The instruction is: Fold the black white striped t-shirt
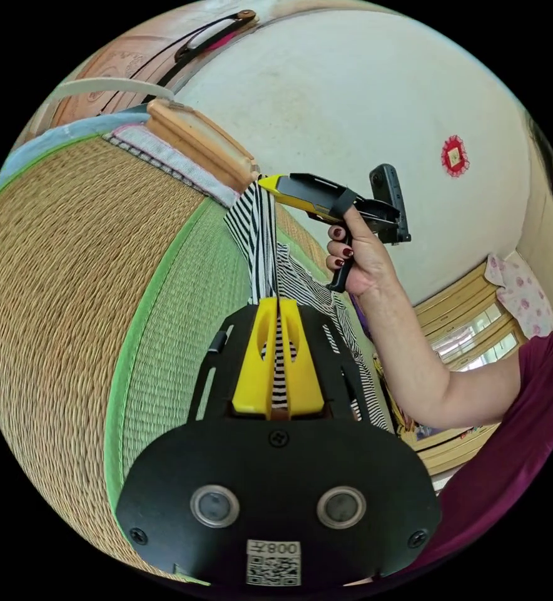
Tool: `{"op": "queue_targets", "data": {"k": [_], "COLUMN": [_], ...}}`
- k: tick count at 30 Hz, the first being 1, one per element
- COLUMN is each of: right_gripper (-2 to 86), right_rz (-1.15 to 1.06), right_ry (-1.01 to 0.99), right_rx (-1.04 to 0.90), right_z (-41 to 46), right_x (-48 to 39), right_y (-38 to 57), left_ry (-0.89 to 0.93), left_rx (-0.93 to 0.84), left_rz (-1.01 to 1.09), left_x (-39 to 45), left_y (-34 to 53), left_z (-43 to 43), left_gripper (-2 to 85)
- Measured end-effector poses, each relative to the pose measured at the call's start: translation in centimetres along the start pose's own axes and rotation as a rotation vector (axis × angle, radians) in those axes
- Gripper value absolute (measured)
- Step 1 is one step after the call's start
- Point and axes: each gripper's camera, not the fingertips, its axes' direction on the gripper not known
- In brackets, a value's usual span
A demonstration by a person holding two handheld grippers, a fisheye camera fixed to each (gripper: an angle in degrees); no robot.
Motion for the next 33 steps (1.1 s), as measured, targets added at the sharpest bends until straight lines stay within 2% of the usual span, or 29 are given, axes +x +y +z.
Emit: {"op": "queue_targets", "data": {"k": [8,14,22,27,33], "right_gripper": [0.9,1.6,2.9,2.6,1.2], "right_rz": [0.235,0.398,0.469,0.456,0.237], "right_ry": [-0.061,-0.143,-0.077,-0.048,-0.033], "right_rx": [0.073,0.069,0.06,0.114,0.06], "right_z": [-7.4,-7.8,-8.9,-10.9,-9.0], "right_x": [11.1,18.1,21.9,21.7,17.0], "right_y": [9.6,15.0,16.5,16.2,10.4], "left_ry": [-0.055,-0.079,-0.056,-0.006,0.064], "left_rx": [-0.193,-0.342,-0.408,-0.397,-0.341], "left_rz": [0.202,0.254,0.24,0.235,0.208], "left_x": [6.4,8.8,10.2,11.0,11.8], "left_y": [0.0,0.6,0.9,1.0,1.1], "left_z": [6.5,12.0,16.1,17.4,17.8], "left_gripper": [0.5,0.5,1.3,2.0,1.2]}}
